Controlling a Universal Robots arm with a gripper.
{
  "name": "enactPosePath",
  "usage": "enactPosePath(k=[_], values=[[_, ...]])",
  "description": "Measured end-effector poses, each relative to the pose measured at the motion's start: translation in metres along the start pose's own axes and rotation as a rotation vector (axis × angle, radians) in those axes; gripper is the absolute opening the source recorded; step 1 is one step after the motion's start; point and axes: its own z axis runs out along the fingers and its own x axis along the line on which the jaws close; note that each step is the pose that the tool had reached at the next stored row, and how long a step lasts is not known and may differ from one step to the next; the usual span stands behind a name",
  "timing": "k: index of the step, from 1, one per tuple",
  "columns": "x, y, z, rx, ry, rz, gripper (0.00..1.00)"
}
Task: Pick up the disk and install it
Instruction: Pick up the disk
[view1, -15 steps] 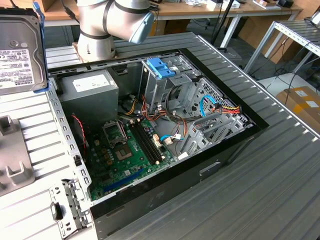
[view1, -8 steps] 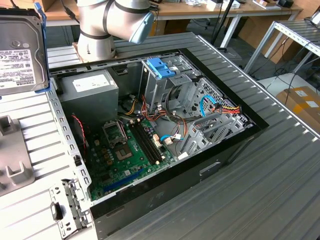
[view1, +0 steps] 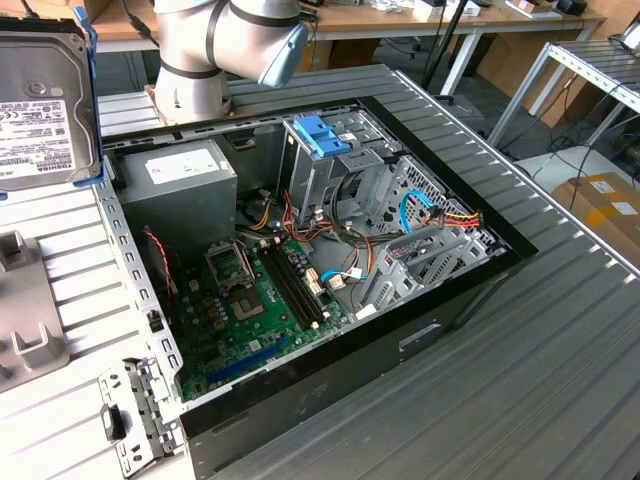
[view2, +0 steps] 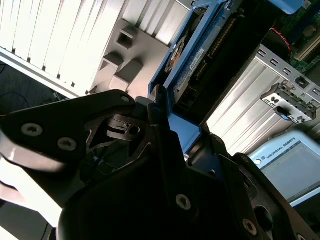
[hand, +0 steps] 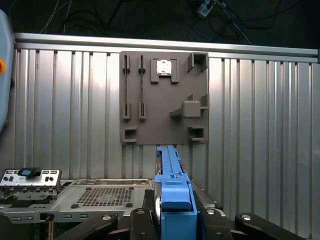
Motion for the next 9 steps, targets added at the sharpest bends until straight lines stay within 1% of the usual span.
enactPosePath(k=[9], values=[[0.0008,-0.0024,0.0002,0.0000,0.0000,0.000,0.37]])
